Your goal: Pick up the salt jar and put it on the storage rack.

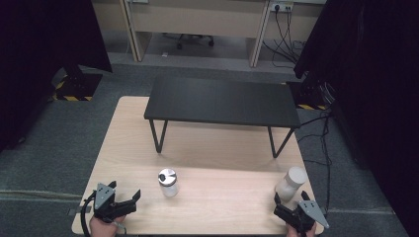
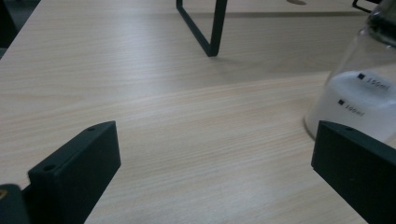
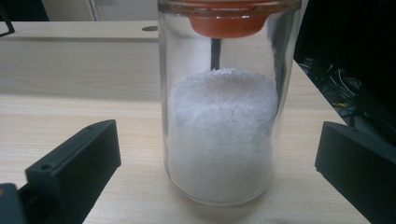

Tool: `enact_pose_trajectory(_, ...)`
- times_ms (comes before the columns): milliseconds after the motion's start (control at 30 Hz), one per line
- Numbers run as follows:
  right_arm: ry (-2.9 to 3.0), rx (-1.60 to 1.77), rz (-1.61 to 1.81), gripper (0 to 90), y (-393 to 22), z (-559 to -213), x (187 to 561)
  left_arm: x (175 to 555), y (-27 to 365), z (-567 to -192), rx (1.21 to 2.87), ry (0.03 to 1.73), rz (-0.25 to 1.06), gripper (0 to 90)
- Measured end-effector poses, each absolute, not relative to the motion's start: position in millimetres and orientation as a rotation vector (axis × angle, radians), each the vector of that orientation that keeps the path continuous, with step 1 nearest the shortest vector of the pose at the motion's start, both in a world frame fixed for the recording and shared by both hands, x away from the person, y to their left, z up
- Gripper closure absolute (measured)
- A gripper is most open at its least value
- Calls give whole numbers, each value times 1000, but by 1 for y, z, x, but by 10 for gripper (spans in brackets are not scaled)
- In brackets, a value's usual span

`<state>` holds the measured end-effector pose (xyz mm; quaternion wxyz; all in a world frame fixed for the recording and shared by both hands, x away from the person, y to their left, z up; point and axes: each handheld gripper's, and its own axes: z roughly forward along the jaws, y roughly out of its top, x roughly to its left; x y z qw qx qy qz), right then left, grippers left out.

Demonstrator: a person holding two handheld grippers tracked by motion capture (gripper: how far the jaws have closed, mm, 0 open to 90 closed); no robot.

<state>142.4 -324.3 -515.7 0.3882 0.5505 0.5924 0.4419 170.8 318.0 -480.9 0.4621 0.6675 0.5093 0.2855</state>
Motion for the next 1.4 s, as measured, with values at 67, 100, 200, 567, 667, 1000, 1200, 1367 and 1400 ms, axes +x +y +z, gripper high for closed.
enact_pose_trajectory(67, 1504, 1402, 1127, 3, -325, -516, 142, 171, 316, -480, 1650, 1233, 692, 5)
enact_pose_trajectory(100, 1504, 1402, 1128, 3, -325, -516, 142, 171, 315, -479, 1653, 1225, 689, 5)
enact_pose_trajectory(200, 1504, 1403, 1128, 2, -325, -516, 142, 172, 311, -479, 1658, 1202, 675, 6)
enact_pose_trajectory(567, 1501, 1403, 1132, 3, -325, -516, 142, 172, 292, -484, 1652, 1162, 630, 9)
enact_pose_trajectory(667, 1501, 1401, 1135, 3, -325, -517, 142, 172, 287, -486, 1651, 1158, 615, 9)
enact_pose_trajectory(1000, 1497, 1393, 1148, 2, -327, -518, 140, 179, 268, -485, 1688, 1121, 606, 13)
enact_pose_trajectory(1200, 1499, 1387, 1151, 2, -327, -519, 140, 185, 261, -484, 1697, 1109, 602, 17)
enact_pose_trajectory(1367, 1500, 1385, 1148, 2, -327, -519, 140, 191, 256, -482, 1718, 1079, 599, 17)
enact_pose_trajectory(1400, 1501, 1384, 1148, 2, -327, -519, 140, 192, 254, -482, 1721, 1074, 599, 17)
